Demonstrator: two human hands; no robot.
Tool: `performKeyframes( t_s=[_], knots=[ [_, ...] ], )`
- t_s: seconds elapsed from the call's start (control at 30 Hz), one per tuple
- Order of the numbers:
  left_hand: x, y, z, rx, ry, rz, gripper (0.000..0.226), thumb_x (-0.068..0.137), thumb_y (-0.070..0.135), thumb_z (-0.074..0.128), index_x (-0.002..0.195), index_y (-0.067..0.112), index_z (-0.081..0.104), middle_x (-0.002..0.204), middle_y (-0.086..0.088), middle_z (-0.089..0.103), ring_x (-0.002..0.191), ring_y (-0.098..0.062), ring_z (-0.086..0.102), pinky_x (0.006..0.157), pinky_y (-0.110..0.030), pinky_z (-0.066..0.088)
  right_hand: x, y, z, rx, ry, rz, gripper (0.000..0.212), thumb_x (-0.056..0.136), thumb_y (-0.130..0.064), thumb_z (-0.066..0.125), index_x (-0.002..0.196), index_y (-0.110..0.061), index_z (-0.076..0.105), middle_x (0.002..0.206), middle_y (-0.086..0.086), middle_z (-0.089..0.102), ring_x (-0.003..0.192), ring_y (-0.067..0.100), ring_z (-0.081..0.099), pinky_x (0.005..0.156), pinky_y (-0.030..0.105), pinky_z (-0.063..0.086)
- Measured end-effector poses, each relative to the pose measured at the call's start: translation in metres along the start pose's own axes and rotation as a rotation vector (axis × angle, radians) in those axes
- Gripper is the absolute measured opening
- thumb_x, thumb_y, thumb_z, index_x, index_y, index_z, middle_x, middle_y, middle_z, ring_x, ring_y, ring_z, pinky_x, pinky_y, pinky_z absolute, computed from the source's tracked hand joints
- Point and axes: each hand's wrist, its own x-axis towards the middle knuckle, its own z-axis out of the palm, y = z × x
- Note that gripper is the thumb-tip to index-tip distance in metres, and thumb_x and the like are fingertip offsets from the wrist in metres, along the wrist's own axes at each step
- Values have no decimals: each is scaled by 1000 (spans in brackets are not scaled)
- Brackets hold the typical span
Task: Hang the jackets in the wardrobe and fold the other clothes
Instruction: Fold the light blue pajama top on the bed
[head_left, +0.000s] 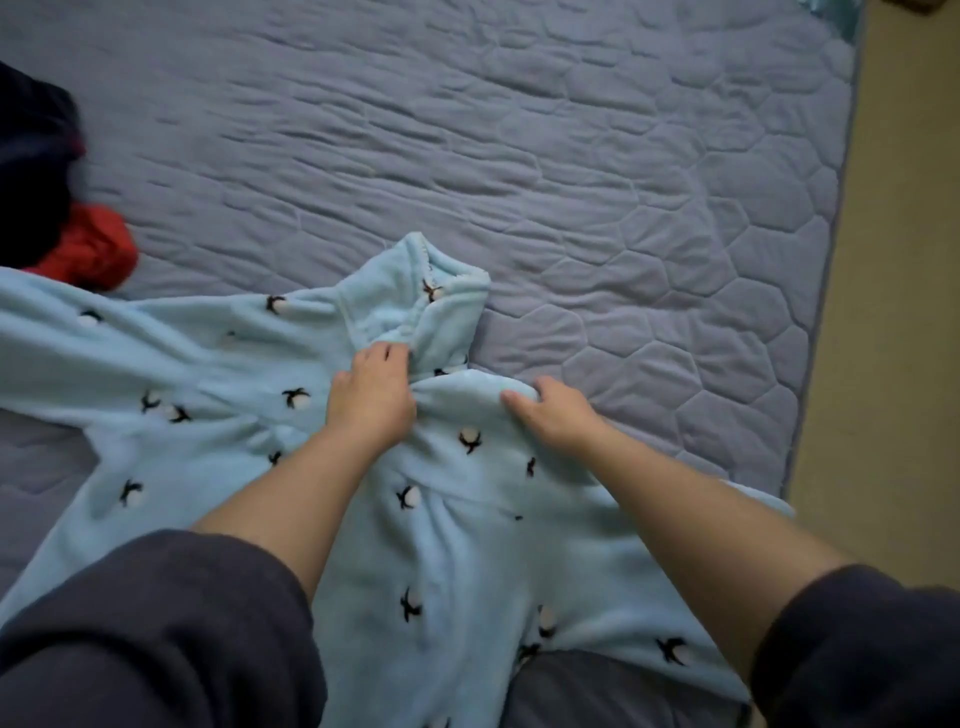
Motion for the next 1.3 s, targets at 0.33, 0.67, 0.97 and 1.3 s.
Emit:
performKeyframes(
  t_s=[0.33,0.67,0.97,1.3],
  knots=[
    [123,-50,1,-97,196,-204,21,95,27,46,113,16,50,123,-16,57,120,-31,48,109,-52,18,85,-58,9,540,-63,-131,20,91,-17,58,111,-14,61,111,10,68,99,25,66,89,40,54],
    [180,-93,35,-239,191,-418,34,101,33,26,114,9,47,128,-20,50,119,-38,46,97,-49,30,171,-91,21,372,80,-84,26,96,-34,47,86,-14,62,88,4,64,87,24,59,74,32,45],
    [165,-88,35,-359,407,-347,46,97,37,39,133,8,38,138,-20,42,128,-37,37,104,-50,26,180,-91,18,497,136,-95,44,94,-35,54,55,-18,45,58,-3,48,56,13,43,58,30,37],
    [55,-74,99,-65,99,-311,74,87,64,17,151,30,2,158,-15,-2,145,-34,-2,109,-66,4,99,-30,-7,71,-388,-8,39,72,-67,64,88,-32,65,90,-18,65,80,1,64,70,22,50]
  ],
)
